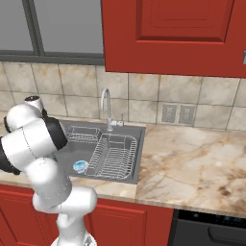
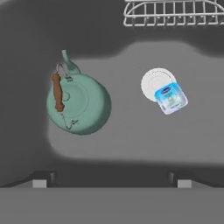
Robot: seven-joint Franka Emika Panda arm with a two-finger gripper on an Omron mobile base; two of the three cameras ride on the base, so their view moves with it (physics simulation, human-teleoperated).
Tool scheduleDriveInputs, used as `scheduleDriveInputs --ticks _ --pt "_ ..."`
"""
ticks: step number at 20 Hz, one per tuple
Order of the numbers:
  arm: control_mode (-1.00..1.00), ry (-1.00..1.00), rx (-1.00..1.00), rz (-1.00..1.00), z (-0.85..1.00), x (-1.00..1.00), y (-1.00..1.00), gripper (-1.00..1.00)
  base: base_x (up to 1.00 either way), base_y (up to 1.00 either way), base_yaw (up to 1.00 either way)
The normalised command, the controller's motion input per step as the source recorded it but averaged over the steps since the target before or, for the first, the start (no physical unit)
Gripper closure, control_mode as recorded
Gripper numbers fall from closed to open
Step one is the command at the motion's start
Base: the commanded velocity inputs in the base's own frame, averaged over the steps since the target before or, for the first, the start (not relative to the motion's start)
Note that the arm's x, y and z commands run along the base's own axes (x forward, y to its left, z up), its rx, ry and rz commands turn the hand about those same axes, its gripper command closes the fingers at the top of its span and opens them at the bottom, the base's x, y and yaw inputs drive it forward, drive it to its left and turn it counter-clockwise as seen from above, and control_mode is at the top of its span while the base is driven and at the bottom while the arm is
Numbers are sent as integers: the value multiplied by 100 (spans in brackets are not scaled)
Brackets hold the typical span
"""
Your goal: Pick the kettle and glass cup and place them in the sink. Then turn on the water.
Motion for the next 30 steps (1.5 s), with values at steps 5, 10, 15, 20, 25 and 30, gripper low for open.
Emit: scheduleDriveInputs --ticks 5,10,15,20,25,30 --pt "-100 0 0 0 39 -30 -47 -100 0 0 0" --pt "-100 -4 0 0 25 -36 -39 -100 0 0 0" --pt "-100 -3 0 0 33 -42 -46 -100 0 0 0" --pt "-100 -3 0 0 31 -41 -50 -100 0 0 0" --pt "-100 0 0 0 43 -29 -45 -100 0 0 0" --pt "-100 0 0 0 42 -26 -45 -100 0 0 0"
